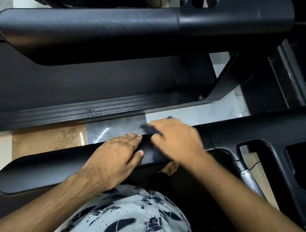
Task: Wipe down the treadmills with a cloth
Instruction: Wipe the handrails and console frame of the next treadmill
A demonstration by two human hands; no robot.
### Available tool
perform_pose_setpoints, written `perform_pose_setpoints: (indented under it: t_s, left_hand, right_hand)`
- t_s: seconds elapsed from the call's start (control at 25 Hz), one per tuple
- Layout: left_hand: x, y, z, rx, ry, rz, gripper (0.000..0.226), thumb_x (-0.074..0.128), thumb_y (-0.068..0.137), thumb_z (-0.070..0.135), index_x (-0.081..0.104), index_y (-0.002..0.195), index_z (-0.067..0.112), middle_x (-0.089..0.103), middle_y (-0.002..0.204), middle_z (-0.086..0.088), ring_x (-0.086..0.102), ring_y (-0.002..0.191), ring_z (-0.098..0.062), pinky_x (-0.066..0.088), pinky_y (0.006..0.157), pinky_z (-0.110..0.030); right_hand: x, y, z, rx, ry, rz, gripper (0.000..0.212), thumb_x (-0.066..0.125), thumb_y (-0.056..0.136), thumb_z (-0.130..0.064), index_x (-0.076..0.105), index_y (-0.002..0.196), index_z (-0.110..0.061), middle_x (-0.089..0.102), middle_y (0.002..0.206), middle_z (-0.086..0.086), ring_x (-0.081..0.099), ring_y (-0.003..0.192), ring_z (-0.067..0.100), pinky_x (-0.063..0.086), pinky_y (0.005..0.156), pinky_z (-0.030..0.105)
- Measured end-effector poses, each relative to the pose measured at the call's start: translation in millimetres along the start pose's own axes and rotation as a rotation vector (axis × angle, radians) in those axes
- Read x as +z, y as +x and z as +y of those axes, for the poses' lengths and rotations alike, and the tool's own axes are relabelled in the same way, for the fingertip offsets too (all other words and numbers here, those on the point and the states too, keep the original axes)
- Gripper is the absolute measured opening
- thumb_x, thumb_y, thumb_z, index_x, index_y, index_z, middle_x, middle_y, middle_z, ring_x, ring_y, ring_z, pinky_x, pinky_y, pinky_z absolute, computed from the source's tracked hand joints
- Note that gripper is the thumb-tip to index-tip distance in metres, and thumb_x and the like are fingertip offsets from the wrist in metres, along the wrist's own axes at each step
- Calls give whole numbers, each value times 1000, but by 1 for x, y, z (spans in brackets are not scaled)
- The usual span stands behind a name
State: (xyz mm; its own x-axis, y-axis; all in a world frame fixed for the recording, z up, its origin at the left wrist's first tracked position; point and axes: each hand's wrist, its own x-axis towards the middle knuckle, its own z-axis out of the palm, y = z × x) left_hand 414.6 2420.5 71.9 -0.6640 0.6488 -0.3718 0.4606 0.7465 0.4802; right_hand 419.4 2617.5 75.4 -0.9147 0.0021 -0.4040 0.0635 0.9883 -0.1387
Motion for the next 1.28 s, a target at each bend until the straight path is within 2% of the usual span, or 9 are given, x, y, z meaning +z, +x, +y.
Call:
perform_pose_setpoints:
  t_s: [0.12, 0.28, 0.4, 0.56, 0.72, 0.88, 1.0, 1.16, 1.28]
  left_hand:
    - [3, 2, 10, 4, -1, -36, 59, 24, 102, 47, 20, 154, 19, 22, 160, 3, 18, 147, -7, 9, 120, -22]
    - [-6, 18, 18, 25, 19, -19, 56, 27, 103, 44, 27, 152, 17, 30, 157, 1, 26, 144, -9, 13, 117, -22]
    - [-5, 24, 27, 59, 34, -41, 55, 28, 103, 43, 30, 151, 17, 33, 156, 2, 29, 143, -9, 15, 115, -20]
    - [0, 35, 36, 43, 13, -16, 44, 32, 102, 41, 50, 133, 16, 54, 138, 0, 47, 131, -15, 29, 110, -22]
    - [5, 43, 40, 69, -1, -41, 55, 26, 103, 42, 30, 151, 16, 34, 156, 0, 29, 143, -9, 15, 117, -21]
    - [4, 50, 47, 83, -2, -35, 54, 26, 103, 41, 31, 151, 16, 33, 156, 0, 28, 143, -9, 12, 116, -19]
    - [6, 53, 53, 99, -8, -47, 56, 26, 103, 42, 26, 153, 17, 28, 158, 2, 23, 145, -7, 9, 115, -18]
    - [4, 59, 68, 102, 8, -28, 53, 28, 103, 42, 33, 148, 15, 33, 156, -1, 27, 144, -10, 14, 115, -20]
    - [5, 64, 73, 117, 6, -37, 57, 25, 103, 43, 22, 154, 17, 25, 159, 2, 20, 146, -8, 8, 115, -18]
  right_hand:
    - [-11, 9, 35, 350, -76, -33, 37, 42, 94, -39, 61, 125, -32, 64, 129, 1, 54, 121, 28, 44, 89, 38]
    - [5, -20, 16, -54, -29, 40, 47, 43, 88, -38, 56, 133, -36, 59, 137, -12, 50, 127, 17, 45, 100, 38]
    - [-5, -17, 48, 380, -80, 86, 41, 43, 91, -36, 57, 130, -32, 62, 133, -5, 49, 125, 22, 43, 97, 41]
    - [23, -55, 14, 3, -109, 195, 50, 45, 85, -39, 58, 132, -29, 62, 135, -8, 53, 125, 20, 47, 93, 43]
    - [4, -38, 59, 449, -70, 274, 50, 45, 88, -36, 55, 136, -30, 59, 139, -8, 47, 131, 21, 42, 99, 46]
    - [15, -55, 67, 46, -144, 170, 55, 41, 83, -39, 57, 135, -30, 59, 139, -8, 52, 130, 19, 48, 95, 44]
    - [-9, -39, 100, 497, -62, 231, 49, 44, 87, -34, 56, 135, -29, 60, 137, -6, 47, 130, 22, 43, 98, 44]
    - [7, -53, 64, 4, -156, 160, 51, 43, 83, -38, 60, 131, -32, 63, 133, -9, 55, 124, 19, 49, 93, 42]
    - [-25, -24, 126, 408, -58, 118, 42, 45, 90, -36, 59, 129, -32, 62, 132, -4, 51, 123, 22, 45, 96, 40]
